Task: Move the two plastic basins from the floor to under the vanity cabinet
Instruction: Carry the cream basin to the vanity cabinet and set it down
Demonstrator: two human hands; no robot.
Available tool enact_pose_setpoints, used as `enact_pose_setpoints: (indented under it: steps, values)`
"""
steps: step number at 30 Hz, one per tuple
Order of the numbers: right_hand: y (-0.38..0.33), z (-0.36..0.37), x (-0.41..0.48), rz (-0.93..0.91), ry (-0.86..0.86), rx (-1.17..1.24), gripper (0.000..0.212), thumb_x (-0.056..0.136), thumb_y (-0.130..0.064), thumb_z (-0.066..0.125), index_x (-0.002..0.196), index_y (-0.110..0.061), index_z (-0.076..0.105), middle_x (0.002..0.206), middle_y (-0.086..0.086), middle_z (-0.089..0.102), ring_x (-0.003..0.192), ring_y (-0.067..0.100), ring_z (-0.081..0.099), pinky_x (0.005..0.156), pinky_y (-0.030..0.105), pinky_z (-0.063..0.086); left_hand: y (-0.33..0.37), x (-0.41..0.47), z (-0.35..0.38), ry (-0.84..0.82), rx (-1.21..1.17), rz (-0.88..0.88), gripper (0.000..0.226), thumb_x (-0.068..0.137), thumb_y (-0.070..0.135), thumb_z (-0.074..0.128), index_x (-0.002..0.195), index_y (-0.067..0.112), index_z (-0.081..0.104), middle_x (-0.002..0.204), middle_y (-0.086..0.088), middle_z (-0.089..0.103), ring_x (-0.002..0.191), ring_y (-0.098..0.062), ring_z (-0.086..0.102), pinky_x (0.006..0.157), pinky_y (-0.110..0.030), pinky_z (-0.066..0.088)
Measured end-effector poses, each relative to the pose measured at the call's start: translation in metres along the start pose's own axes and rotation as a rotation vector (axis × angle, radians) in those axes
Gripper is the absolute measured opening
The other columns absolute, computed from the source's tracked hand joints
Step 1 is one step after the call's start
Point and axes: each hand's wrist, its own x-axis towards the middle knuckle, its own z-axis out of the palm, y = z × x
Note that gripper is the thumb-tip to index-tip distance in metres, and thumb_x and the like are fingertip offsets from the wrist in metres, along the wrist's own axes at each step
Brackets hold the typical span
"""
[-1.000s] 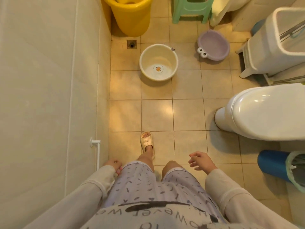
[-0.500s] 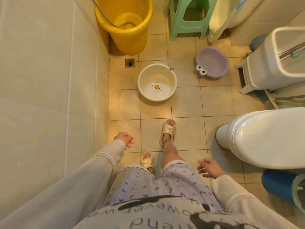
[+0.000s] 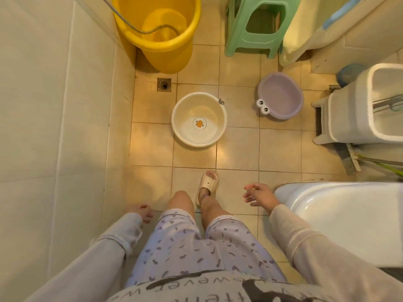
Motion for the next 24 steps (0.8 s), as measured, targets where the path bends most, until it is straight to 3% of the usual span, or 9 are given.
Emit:
enact_pose_setpoints:
  steps: [7,9,11,14,18,24]
  values:
    - [-0.006,-0.007,0.032,0.057,0.003,-0.067,0.013,0.094,-0.013,0.045,0.097,-0.008,0.057,0.085,0.012,0.063,0.065,0.020,0.058,0.057,0.026,0.042,0.067,0.022,0.008,-0.021,0.069,0.047,0.016,0.093,0.011,0.043,0.084,0.007,0.055,0.072,-0.006,0.058,0.045,-0.012,0.051,0.045,-0.018,0.034]
    - [-0.008,-0.007,0.042,0.063,0.020,-0.068,0.014,0.094,-0.012,0.045,0.097,-0.008,0.058,0.083,0.011,0.064,0.070,0.023,0.059,0.059,0.027,0.044,0.087,0.032,0.011,-0.029,0.110,0.081,0.022,0.093,0.012,0.044,0.104,0.003,0.060,0.095,-0.016,0.069,0.051,-0.014,0.051,0.051,-0.020,0.036]
    - [-0.013,-0.006,0.054,0.072,0.038,-0.064,0.014,0.094,-0.012,0.045,0.097,-0.009,0.059,0.082,0.011,0.064,0.072,0.024,0.061,0.061,0.027,0.045,0.111,0.040,0.013,-0.044,0.145,0.106,0.023,0.093,0.014,0.044,0.106,0.004,0.061,0.114,-0.019,0.068,0.058,-0.017,0.052,0.063,-0.024,0.040]
    - [-0.025,-0.003,0.081,0.067,0.057,-0.068,0.015,0.092,-0.011,0.046,0.097,-0.009,0.060,0.077,0.009,0.064,0.069,0.024,0.061,0.059,0.027,0.045,0.147,0.060,0.013,-0.047,0.208,0.166,0.015,0.091,0.016,0.045,0.092,0.012,0.059,0.107,-0.016,0.070,0.079,-0.022,0.060,0.073,-0.027,0.045]
    - [-0.046,0.003,0.138,0.064,0.070,-0.045,0.020,0.091,-0.009,0.046,0.102,-0.007,0.061,0.078,0.008,0.065,0.071,0.024,0.062,0.063,0.029,0.048,0.179,0.107,0.010,-0.072,0.176,0.245,0.011,0.090,0.016,0.047,0.093,0.011,0.057,0.091,-0.007,0.063,0.066,-0.015,0.057,0.057,-0.023,0.041]
    - [-0.064,0.040,0.271,0.101,0.060,0.124,0.022,0.093,-0.007,0.045,0.111,-0.003,0.059,0.079,0.009,0.062,0.069,0.022,0.060,0.064,0.031,0.050,0.206,0.238,0.012,0.002,0.170,0.262,0.017,0.090,0.015,0.046,0.097,0.008,0.060,0.092,-0.009,0.062,0.075,-0.021,0.056,0.059,-0.026,0.040]
